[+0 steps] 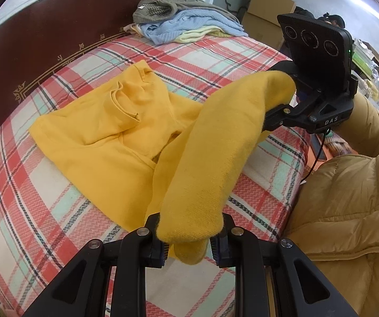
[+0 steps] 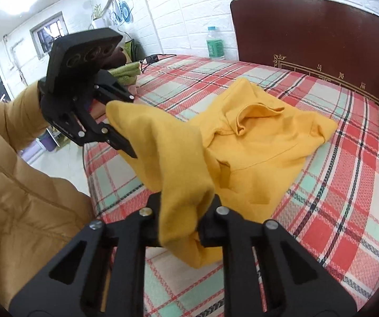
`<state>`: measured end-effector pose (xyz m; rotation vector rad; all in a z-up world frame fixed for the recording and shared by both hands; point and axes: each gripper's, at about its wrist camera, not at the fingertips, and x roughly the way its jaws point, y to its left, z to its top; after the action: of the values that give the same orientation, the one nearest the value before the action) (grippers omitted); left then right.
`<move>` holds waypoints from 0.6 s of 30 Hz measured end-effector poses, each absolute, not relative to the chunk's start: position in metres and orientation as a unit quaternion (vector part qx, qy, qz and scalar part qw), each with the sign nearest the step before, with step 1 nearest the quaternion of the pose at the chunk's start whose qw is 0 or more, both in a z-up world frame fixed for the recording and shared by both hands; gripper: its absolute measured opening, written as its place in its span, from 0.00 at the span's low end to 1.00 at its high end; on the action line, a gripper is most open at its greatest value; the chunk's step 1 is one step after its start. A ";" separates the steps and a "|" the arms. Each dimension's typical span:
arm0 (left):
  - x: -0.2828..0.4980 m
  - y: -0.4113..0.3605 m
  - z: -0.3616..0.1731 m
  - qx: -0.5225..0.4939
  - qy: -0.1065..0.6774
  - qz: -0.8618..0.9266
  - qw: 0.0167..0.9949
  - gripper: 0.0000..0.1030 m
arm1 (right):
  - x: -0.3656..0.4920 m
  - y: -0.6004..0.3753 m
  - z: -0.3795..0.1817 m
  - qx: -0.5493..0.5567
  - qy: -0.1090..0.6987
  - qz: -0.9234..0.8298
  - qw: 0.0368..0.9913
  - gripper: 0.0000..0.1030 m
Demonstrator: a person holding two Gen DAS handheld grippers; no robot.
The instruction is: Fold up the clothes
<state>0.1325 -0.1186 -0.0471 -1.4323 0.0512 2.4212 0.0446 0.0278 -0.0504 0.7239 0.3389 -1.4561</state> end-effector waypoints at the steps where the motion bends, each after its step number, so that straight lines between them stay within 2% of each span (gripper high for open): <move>1: 0.132 -0.121 -0.044 -0.500 0.015 0.851 0.162 0.23 | 0.043 0.027 -0.047 0.320 0.149 -0.648 0.675 0.17; 18: 0.108 -0.156 -0.022 -0.470 -0.019 0.874 0.120 0.25 | 0.006 0.010 -0.023 0.319 0.088 -0.672 0.662 0.15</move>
<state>0.1082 -0.1557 -0.0221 -1.3738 -0.0544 2.5542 0.0064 0.0100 -0.0232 0.7209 0.1995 -1.5192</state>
